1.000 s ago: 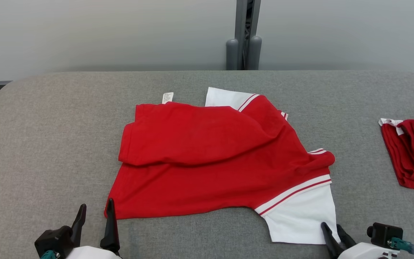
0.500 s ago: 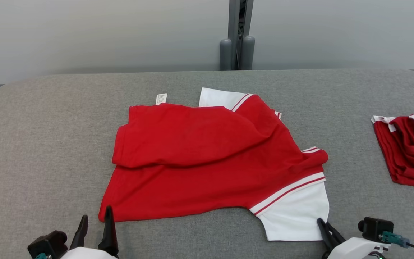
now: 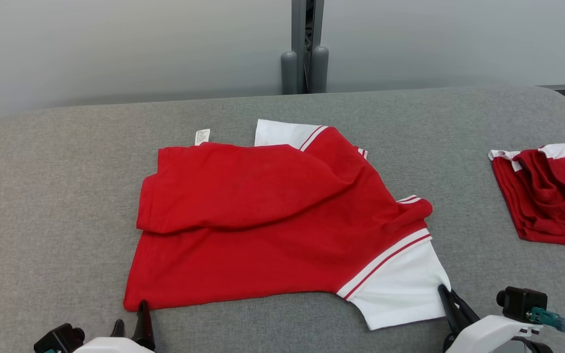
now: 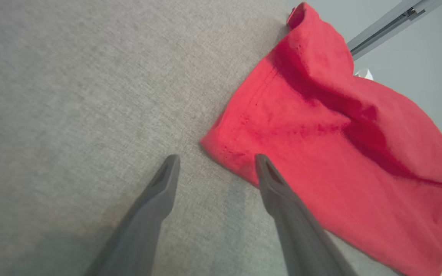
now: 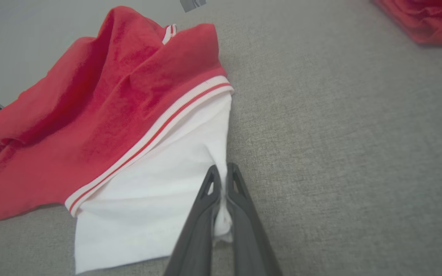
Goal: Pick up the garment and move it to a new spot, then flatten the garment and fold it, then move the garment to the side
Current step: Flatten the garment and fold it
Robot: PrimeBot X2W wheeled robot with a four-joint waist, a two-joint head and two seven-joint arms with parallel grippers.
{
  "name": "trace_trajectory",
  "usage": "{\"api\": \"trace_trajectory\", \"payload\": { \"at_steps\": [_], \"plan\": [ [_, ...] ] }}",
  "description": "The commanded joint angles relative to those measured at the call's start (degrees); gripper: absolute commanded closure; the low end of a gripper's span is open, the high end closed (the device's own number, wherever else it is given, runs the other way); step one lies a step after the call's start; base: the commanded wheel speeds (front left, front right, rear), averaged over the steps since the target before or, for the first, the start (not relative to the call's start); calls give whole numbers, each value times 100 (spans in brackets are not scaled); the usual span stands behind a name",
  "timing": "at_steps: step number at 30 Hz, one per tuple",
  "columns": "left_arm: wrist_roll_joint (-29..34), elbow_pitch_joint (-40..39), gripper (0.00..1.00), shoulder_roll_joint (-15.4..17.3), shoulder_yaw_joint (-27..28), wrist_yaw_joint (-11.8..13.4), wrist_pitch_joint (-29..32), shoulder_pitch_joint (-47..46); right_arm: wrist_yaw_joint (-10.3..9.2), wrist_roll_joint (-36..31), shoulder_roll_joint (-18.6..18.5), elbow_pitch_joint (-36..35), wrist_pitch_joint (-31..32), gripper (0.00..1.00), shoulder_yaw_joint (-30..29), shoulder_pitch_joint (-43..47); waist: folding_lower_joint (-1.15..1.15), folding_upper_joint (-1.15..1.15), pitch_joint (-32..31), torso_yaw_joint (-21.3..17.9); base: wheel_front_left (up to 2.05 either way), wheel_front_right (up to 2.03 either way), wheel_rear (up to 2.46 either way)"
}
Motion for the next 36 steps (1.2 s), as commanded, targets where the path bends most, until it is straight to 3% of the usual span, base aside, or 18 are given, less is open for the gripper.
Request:
{"api": "trace_trajectory", "payload": {
  "at_steps": [1,6,7,9,11,14,16,18,27,33,36],
  "plan": [
    [-93,154,0,10,37,-55,-16,-149,-1,-37,-43,-61,36,100,-23,29,0,0,13,-22,0,0,0],
    [-194,740,0,-18,34,-189,-95,-413,-1,-58,-43,-184,105,100,-33,75,0,0,47,-93,0,0,0],
    [-211,843,5,-23,18,-210,-93,-458,-1,-63,-44,-208,108,100,-39,83,0,0,52,-104,0,0,0],
    [-240,1038,27,-39,-29,-278,-93,-530,-1,-85,-44,-245,136,100,-40,89,0,0,55,-127,0,0,0],
    [-237,1192,56,-68,-87,-354,-91,-590,-1,-90,-44,-274,148,100,-40,92,0,0,52,-146,0,0,0],
    [-291,1338,73,-90,-166,-492,-111,-648,-1,-83,-44,-317,143,100,-51,119,0,0,39,-158,0,0,0],
    [-283,1423,95,-89,-205,-546,-162,-688,-1,-92,-44,-335,139,100,-64,129,0,0,19,-158,0,0,0],
    [-280,1455,100,-86,-235,-588,-173,-712,-1,-98,-44,-341,138,100,-71,132,0,0,8,-160,0,0,0],
    [-769,1179,100,-55,-90,-930,-385,-841,-1,196,-42,-550,-18,100,-145,67,0,0,-130,-141,0,0,0],
    [-1538,348,100,-74,160,-1103,-258,-849,-1,1047,-41,-1043,58,100,-144,-78,0,0,-250,-125,0,0,0],
    [-2046,-450,100,-75,229,-985,-93,-888,-1,1509,-64,-1520,267,100,-209,-281,0,0,-321,-135,0,0,0]
  ]
}}
